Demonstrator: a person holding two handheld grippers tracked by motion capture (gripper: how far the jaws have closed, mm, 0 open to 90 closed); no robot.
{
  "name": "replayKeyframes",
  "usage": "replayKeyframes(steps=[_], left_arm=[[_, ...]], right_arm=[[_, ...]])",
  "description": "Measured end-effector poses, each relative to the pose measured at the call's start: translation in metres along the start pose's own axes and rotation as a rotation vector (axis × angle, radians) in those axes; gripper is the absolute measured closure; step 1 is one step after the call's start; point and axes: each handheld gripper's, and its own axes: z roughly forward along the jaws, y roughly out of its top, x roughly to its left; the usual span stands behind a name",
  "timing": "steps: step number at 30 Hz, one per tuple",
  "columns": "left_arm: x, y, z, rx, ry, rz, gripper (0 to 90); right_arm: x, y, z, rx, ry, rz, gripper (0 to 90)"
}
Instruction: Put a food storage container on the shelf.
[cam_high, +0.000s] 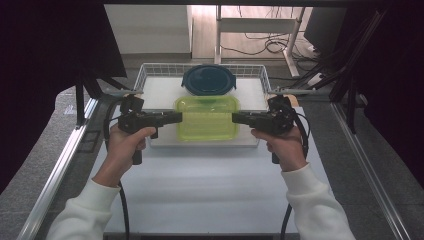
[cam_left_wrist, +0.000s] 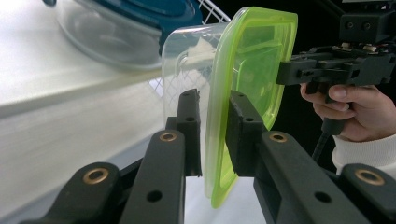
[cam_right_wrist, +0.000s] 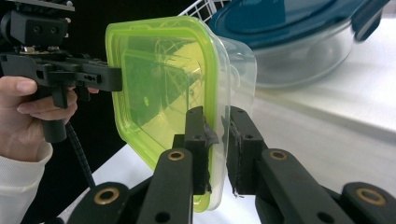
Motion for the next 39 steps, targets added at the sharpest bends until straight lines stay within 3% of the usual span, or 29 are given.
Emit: replayKeyframes(steps=[7,15,24,39], left_arm=[[0.006,0.021,0.002,0.002,-0.016,-0.001,76.8],[0.012,0.043,0.009,-0.008,-0.002,0.008,77.6],[0.015,0.072,0.015,0.02,0.005,0.028,77.6],[0.028,0.113,0.02,0.041,0.005,0.008,77.5]], right_arm=[[-0.002,0.02,0.0,-0.006,-0.006,-0.003,79.0],[-0.009,0.042,0.002,-0.014,-0.032,-0.009,79.1],[-0.019,0.058,0.003,-0.037,-0.02,0.013,79.0],[-0.036,0.093,0.011,-0.04,-0.014,0.069,79.1]])
